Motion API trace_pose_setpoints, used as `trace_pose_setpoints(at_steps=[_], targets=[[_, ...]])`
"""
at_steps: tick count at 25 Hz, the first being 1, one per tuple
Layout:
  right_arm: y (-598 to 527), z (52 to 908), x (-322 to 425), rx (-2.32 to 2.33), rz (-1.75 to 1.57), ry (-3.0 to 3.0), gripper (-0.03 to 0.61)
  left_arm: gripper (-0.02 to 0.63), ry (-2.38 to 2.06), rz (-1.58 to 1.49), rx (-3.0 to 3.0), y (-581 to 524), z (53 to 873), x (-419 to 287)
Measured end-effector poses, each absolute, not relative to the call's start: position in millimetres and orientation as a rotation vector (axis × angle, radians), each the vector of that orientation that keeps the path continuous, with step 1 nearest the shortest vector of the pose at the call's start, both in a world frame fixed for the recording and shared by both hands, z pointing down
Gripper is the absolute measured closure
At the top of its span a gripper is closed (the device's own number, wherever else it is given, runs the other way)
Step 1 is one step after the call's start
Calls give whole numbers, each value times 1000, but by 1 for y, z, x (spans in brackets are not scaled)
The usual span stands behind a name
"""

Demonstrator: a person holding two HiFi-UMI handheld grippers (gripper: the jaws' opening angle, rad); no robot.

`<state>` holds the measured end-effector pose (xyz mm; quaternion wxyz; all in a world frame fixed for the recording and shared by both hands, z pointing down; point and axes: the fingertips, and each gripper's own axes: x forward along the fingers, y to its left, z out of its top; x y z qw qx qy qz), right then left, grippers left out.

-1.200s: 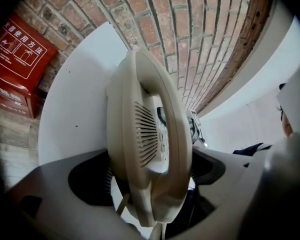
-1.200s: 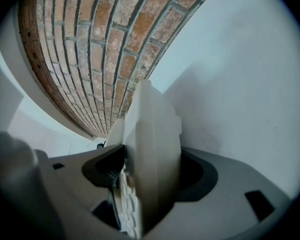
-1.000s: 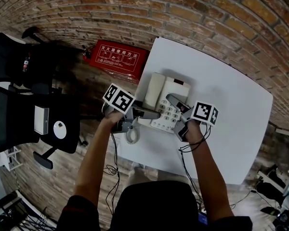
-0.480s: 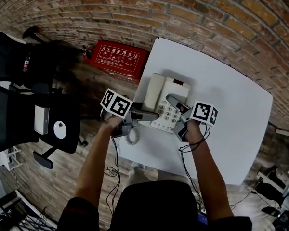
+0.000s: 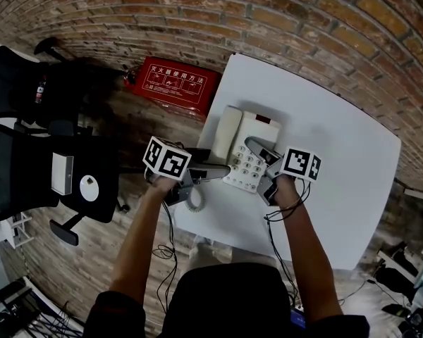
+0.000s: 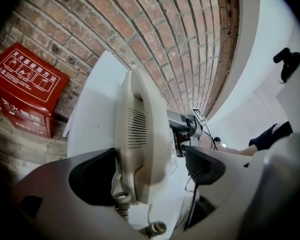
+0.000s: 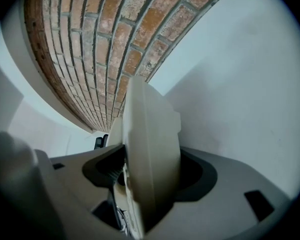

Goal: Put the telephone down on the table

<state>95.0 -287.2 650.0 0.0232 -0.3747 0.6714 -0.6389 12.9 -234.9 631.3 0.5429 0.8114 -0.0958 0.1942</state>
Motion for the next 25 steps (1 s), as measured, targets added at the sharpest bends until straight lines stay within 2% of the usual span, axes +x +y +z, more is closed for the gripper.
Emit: trace_pose_setpoints(at_steps=[10, 18, 19, 21, 24, 25], targets=[[-287, 650, 93, -1167, -1965, 2133, 279, 183, -479, 355, 2060, -245, 601, -14], [-286, 650, 93, -1175, -1951, 2135, 279, 186, -548, 729, 2324, -232, 587, -5], [-286, 650, 93, -1176, -1949, 2135, 279, 199, -563, 770, 2355, -231, 586, -3], [-286, 650, 92, -1178, -1943, 2138, 279, 331, -623, 827, 2415, -233, 582, -2], [-287, 650, 92, -1180, -1936, 2142, 279, 441, -715, 887, 2500, -237, 575, -1], [-287, 650, 93, -1180, -1935, 2142, 279, 505, -747, 911, 2531, -239, 573, -1]])
